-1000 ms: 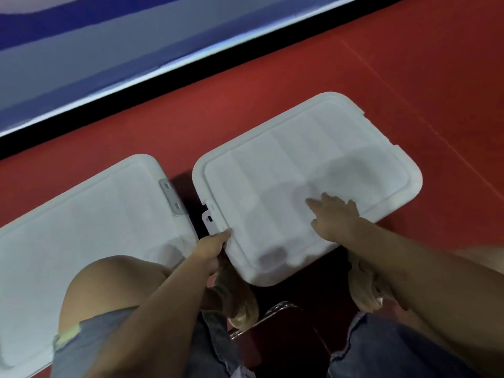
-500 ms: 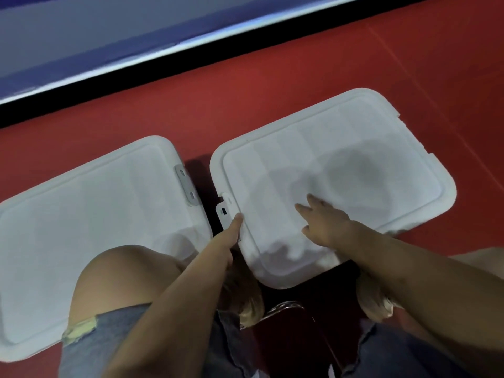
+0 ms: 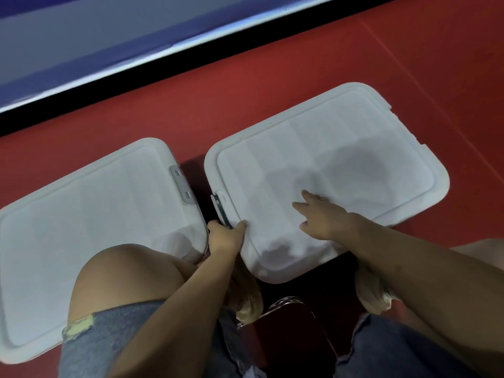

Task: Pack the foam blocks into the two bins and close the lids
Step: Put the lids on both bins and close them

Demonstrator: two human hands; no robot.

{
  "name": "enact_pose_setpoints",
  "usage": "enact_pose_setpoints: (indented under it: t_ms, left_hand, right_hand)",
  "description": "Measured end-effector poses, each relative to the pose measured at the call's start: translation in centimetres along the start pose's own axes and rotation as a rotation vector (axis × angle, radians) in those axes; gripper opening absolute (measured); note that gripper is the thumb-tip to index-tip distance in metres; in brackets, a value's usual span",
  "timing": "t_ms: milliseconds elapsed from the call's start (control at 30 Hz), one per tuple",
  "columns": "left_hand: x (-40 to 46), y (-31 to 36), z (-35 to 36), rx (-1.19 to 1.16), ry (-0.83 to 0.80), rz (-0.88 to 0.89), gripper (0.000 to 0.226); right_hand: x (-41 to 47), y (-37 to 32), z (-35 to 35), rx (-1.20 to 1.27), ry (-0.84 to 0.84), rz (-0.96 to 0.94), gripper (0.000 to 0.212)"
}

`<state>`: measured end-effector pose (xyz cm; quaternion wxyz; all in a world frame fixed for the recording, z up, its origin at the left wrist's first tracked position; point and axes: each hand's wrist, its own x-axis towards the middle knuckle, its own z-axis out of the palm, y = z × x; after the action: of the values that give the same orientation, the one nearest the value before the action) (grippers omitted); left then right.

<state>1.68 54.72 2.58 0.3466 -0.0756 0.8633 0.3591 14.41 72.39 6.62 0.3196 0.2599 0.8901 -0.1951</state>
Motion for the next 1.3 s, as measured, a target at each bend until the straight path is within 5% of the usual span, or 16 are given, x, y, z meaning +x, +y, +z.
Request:
enact_pose_setpoints:
  t_ms: [133,433,1033,1133,1300]
  left_hand:
    - [-0.2,0.3,0.3,0.184,-0.083,0.108,0.086]
    - [-0.5,0.5,0.3,0.228,-0.03,0.111,0.084]
    - [-1.5,1.5,1.1,0.682,0.02,0.32,0.066]
    - [-2.5,3.8,1.9,0.635,0.057,0.5,0.068]
    - [-5.3,9.7,5.9,0.459,-0.261,0.597,0.048]
  right_hand:
    - [0.1,0.6,0.1,-0.027,0.012,-0.03,0.048]
    - [-0.5,1.3,-0.1,-0.059,0.027,-0.084,0.054]
    - [0.4,2.7,-1.2,0.03,0.018,-0.095,0.056]
    - [1.3,5.7,-2.5,0.267,0.08,0.018,0.058]
    - [1.5,13.0,-4.4,0.392,0.31,0.408,0.054]
